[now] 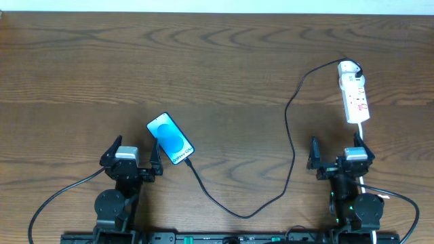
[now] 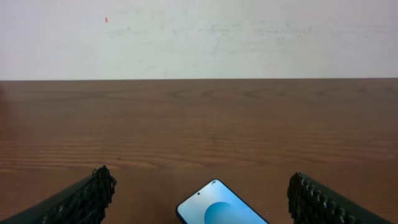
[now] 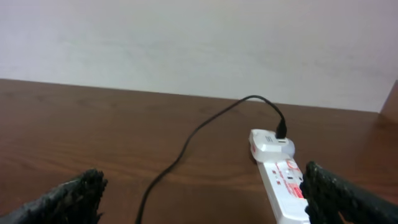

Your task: Plug charger to phone and switch on socket

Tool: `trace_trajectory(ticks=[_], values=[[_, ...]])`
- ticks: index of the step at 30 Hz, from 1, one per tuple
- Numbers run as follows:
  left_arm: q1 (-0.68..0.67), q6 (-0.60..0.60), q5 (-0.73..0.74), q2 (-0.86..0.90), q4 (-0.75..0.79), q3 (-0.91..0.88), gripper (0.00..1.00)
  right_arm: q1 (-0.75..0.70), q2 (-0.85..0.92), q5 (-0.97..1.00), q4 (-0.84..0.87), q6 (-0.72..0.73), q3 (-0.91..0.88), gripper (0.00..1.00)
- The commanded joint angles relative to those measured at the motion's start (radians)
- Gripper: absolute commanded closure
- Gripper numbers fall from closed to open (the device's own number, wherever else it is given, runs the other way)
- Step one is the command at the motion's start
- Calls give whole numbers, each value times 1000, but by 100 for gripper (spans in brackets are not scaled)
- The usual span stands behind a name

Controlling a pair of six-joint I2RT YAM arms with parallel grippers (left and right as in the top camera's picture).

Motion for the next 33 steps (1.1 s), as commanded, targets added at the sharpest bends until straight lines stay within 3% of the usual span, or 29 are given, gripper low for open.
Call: trace_trajectory(ticks=[1, 8, 33], values=[[-4, 2, 8, -7, -37, -15, 9, 9, -18, 39, -24, 2, -3, 1], [-4, 2, 8, -7, -37, -15, 9, 28, -18, 156, -39, 118, -3, 1], [-4, 2, 8, -7, -37, -15, 9, 37, -18, 155, -61, 116, -3, 1]])
